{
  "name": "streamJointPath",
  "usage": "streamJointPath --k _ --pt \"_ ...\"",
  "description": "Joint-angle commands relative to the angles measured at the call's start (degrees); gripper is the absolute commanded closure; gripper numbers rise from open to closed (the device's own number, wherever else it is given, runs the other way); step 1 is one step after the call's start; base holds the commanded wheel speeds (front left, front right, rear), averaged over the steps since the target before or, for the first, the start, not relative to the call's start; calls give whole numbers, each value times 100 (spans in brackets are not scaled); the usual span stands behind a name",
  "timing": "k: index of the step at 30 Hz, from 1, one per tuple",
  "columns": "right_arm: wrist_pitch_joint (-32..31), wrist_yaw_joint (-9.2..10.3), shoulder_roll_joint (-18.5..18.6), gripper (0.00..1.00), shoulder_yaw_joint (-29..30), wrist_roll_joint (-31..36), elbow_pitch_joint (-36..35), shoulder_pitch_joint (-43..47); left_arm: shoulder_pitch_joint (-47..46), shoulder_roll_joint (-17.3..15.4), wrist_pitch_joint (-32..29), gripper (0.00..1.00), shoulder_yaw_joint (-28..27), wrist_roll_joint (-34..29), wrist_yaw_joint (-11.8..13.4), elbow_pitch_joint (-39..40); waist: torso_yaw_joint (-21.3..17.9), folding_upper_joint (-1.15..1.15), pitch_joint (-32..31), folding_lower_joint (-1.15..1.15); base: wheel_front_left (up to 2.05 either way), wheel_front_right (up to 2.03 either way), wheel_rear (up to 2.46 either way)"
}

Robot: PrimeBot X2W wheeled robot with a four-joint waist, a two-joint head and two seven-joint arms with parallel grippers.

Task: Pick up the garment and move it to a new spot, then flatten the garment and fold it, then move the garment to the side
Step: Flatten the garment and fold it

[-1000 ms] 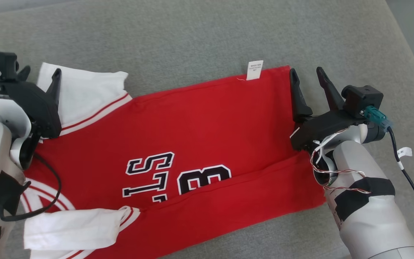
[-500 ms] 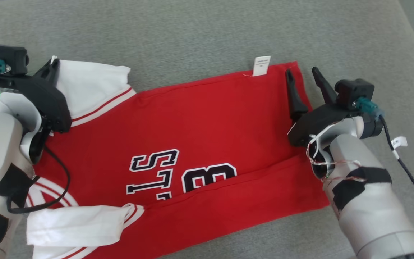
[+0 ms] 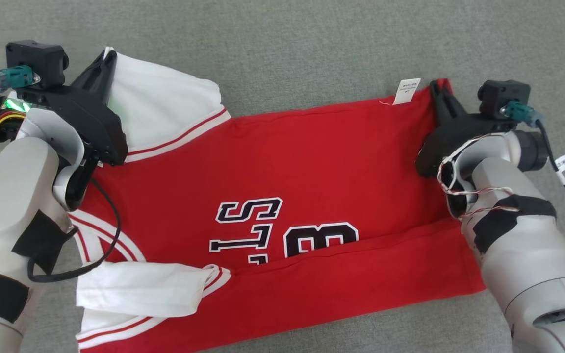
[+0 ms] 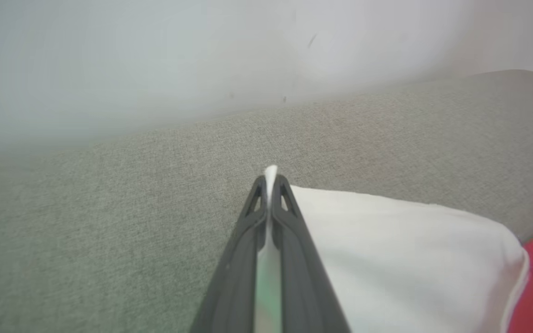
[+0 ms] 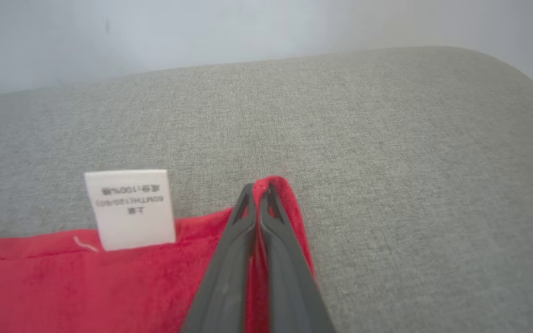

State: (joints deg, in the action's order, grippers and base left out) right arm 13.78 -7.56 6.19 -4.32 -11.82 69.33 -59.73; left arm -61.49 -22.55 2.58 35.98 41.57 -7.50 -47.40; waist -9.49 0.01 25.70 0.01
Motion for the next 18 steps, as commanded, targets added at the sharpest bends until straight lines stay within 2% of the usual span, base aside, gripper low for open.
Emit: streamJointPath --k 1,9,12,18 --pt "53 10 92 100 41 43 -2 -55 -102 -9 69 100 16 30 7 6 42 -1 -86 -1 0 0 0" --pt "143 10 107 100 207 -41 -48 302 311 -1 636 100 209 380 7 168 208 -1 -575 -1 0 0 0" --pt "138 10 98 100 194 -214 -305 603 645 -27 873 100 293 512 7 442 302 -1 -748 -1 0 0 0" --pt "139 10 313 100 -5 -804 -1124 1545 1485 -44 1163 100 264 679 37 1134 571 -1 -1091 -1 0 0 0"
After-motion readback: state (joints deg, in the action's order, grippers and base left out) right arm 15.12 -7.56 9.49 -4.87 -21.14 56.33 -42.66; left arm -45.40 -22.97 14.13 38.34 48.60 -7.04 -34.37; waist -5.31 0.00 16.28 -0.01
